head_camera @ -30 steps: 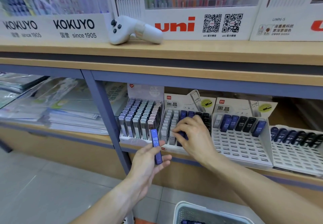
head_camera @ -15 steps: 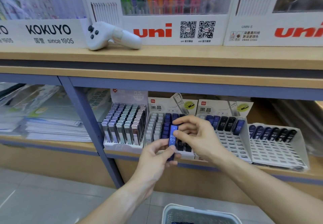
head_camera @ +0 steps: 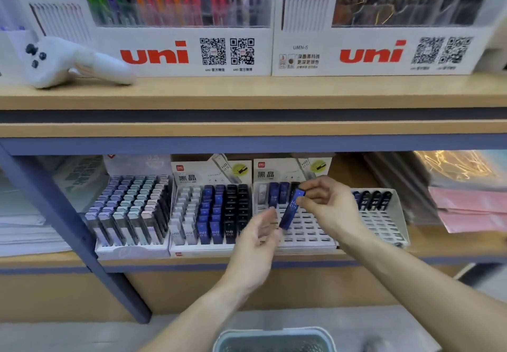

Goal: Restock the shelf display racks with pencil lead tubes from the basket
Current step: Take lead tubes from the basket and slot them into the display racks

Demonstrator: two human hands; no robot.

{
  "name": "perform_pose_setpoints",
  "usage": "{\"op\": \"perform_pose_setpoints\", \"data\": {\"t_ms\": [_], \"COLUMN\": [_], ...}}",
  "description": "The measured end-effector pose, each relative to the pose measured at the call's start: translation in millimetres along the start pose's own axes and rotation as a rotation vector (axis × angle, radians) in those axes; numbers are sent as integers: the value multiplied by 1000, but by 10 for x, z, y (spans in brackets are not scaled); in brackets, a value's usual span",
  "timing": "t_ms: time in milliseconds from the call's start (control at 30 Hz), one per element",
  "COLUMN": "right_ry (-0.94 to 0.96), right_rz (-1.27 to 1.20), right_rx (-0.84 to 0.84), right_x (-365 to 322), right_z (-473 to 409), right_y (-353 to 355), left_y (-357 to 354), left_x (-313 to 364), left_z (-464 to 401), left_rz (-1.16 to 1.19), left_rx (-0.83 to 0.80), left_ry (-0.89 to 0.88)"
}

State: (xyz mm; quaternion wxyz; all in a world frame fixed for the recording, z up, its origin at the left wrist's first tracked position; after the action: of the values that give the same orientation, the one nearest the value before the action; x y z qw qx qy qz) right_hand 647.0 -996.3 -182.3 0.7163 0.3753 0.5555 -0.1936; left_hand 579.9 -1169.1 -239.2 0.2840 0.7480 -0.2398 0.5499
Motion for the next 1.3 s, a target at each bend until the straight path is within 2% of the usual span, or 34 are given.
{"op": "perform_pose_setpoints", "data": {"t_ms": [200, 367, 500, 800, 933, 1300], "right_ry": [132, 222, 285, 316, 346, 378], "right_rz": [224, 319, 396, 428, 453, 648], "right_rx": [148, 125, 76, 43, 97, 141], "right_x": [55, 33, 30, 21, -14, -2], "right_z": [-315, -403, -411, -466, -477, -436], "right_y": [40, -112, -226, -377, -363, -432], "left_y": [-214, -391, -463, -479, -472, -449], "left_x": [-55, -6, -168, -361, -362, -317], "left_z": [-117, -181, -237, -303, -300, -254], "left_rz": [-279, -692, -854, -996, -1017, -965], "left_rx": [-127, -243, -279, -277, -281, -306], "left_ry": [-103, -334, -410, -380, -398, -465]}}
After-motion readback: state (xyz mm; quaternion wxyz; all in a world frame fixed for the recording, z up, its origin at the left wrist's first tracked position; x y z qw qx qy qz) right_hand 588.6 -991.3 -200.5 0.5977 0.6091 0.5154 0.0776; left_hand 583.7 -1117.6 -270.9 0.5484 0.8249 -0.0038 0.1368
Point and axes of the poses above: each hand's wrist, its own z-axis away from the middle knuckle, its own y-axis out of the back of the hand, x = y × z, the point moved 9 cm from there along -z, towards the middle knuckle, and after that the axes turned 15 degrees about -y, right-handed, at the moved point
